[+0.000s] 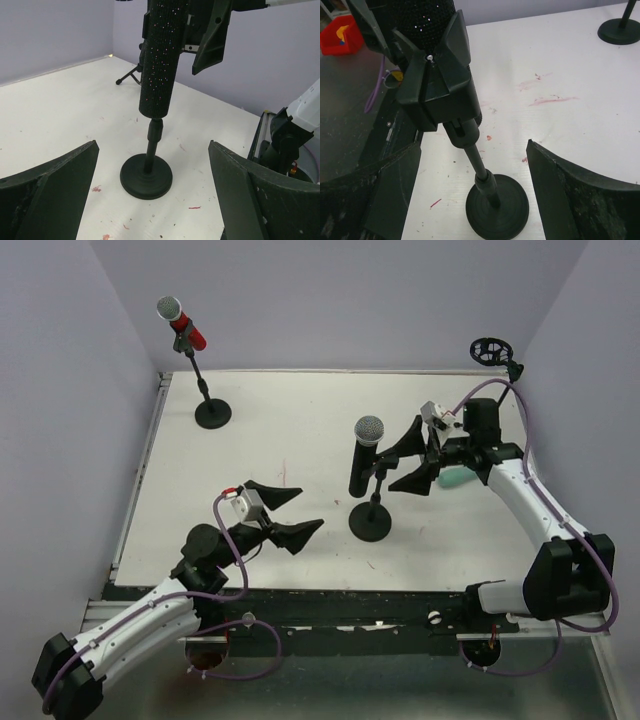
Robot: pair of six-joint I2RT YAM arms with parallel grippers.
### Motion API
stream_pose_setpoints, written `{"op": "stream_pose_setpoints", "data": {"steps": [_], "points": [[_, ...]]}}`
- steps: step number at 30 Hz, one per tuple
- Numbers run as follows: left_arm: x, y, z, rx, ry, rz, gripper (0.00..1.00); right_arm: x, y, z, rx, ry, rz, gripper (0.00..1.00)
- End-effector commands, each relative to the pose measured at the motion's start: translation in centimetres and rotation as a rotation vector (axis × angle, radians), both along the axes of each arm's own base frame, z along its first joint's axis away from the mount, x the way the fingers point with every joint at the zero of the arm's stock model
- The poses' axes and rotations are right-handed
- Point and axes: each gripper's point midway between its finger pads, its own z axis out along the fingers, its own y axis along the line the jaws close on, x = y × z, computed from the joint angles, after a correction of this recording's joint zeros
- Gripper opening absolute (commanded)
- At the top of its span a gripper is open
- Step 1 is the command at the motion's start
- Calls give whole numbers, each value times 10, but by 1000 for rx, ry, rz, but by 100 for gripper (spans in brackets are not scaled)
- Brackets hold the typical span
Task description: Attach the microphones to the stand
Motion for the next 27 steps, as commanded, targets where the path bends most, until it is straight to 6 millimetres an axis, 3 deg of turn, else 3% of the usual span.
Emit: {"op": "stream_pose_setpoints", "data": {"steps": [1, 8, 18, 27], "points": [[2, -3, -7, -20, 29, -8, 98, -3, 10, -1, 23, 1, 47, 91], [4, -7, -18, -5, 62, -17, 98, 0, 17, -19, -11, 15, 35, 76], [4, -14, -29, 16, 94, -45, 98, -7, 22, -53, -83, -28, 84, 43], [4, -12, -28, 20, 85, -40, 98, -11, 22, -54, -62, -49, 117, 12]]}}
